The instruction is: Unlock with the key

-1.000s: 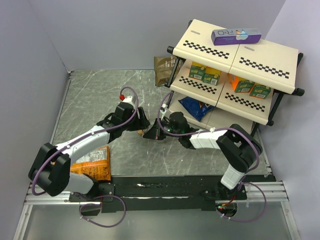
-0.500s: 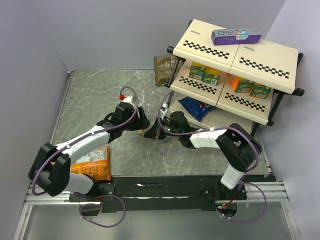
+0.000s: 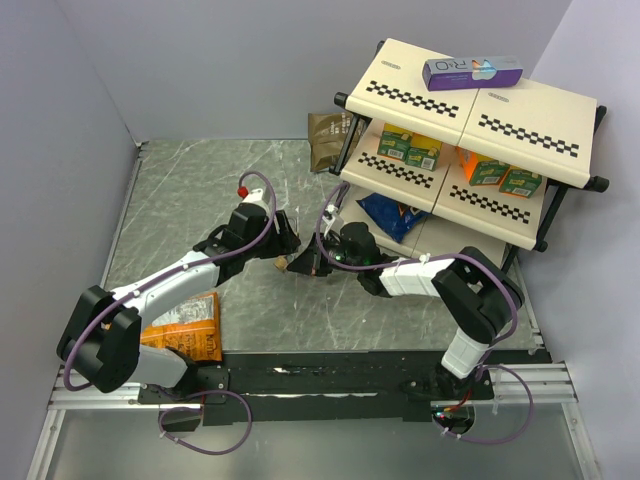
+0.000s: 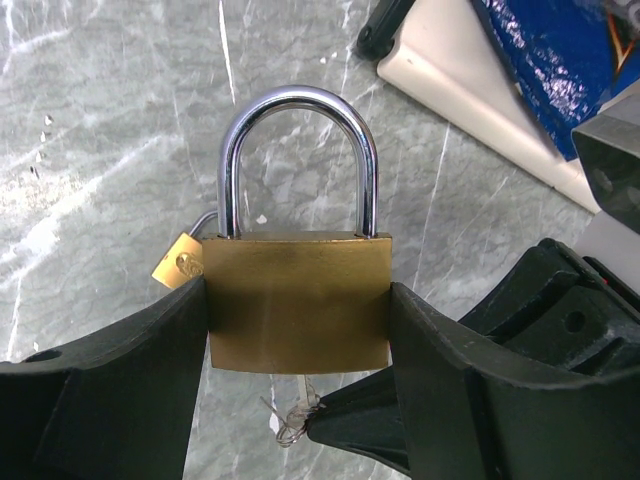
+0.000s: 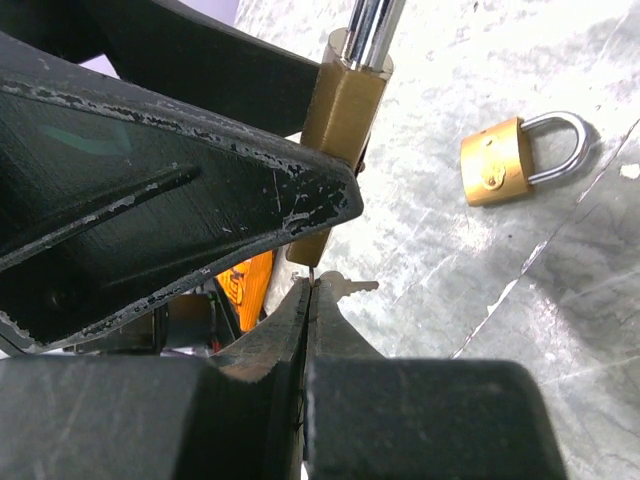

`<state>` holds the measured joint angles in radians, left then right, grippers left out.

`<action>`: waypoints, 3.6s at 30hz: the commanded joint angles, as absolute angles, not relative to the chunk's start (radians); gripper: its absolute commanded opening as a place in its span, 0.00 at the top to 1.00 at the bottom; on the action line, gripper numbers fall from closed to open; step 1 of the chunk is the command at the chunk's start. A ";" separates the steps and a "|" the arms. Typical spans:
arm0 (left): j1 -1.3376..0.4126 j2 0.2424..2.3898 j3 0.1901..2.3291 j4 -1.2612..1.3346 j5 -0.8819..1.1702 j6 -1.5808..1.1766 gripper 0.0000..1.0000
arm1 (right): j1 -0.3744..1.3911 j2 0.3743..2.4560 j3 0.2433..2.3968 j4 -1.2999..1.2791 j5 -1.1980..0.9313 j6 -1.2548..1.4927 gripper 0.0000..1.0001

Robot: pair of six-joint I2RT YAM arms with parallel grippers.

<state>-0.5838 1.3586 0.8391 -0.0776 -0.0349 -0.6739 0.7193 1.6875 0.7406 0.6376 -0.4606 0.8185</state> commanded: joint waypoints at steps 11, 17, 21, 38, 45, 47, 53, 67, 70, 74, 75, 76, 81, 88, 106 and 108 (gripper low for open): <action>-0.612 1.348 0.851 -0.006 0.015 -0.703 0.99 | 0.692 1.655 0.798 0.735 -0.339 0.805 1.00; -0.615 1.344 0.847 0.021 0.031 -0.698 0.99 | 0.669 1.638 0.781 0.744 -0.345 0.807 1.00; -0.617 1.348 0.845 0.023 0.038 -0.703 0.99 | 0.664 1.632 0.784 0.744 -0.338 0.799 1.00; -0.632 1.359 0.847 0.025 0.037 -0.693 0.99 | 0.637 1.609 0.792 0.753 -0.318 0.788 1.00; -0.641 1.362 0.847 0.025 0.038 -0.696 0.99 | 0.637 1.609 0.793 0.773 -0.295 0.776 1.00; -0.644 1.364 0.847 0.025 0.038 -0.696 0.99 | 0.635 1.611 0.796 0.781 -0.290 0.770 1.00; -0.652 1.373 0.850 0.020 0.031 -0.692 0.99 | 0.635 1.611 0.799 0.801 -0.278 0.770 1.00; -0.669 1.384 0.853 0.015 0.017 -0.681 0.99 | 0.611 1.598 0.795 0.799 -0.267 0.779 1.00; -0.675 1.385 0.853 0.014 0.008 -0.680 0.99 | 0.607 1.595 0.792 0.810 -0.270 0.787 1.00; -0.686 1.385 0.853 0.012 0.003 -0.673 0.99 | 0.600 1.592 0.796 0.804 -0.275 0.808 1.00; -0.692 1.382 0.853 0.012 0.003 -0.672 0.99 | 0.598 1.594 0.796 0.808 -0.278 0.819 1.00; -0.693 1.379 0.851 0.012 0.005 -0.669 0.99 | 0.597 1.595 0.796 0.811 -0.278 0.824 1.00; -0.704 1.361 0.839 0.020 -0.054 -0.675 0.99 | 0.592 1.606 0.795 0.836 -0.272 0.847 1.00; -0.715 1.358 0.833 0.023 -0.063 -0.681 0.99 | 0.586 1.609 0.805 0.838 -0.262 0.850 1.00; -0.718 1.336 0.813 0.044 0.003 -0.742 0.99 | 0.589 1.626 0.736 1.074 -0.173 0.824 1.00; -0.718 1.327 0.801 0.055 0.006 -0.761 0.99 | 0.594 1.632 0.732 1.095 -0.157 0.818 1.00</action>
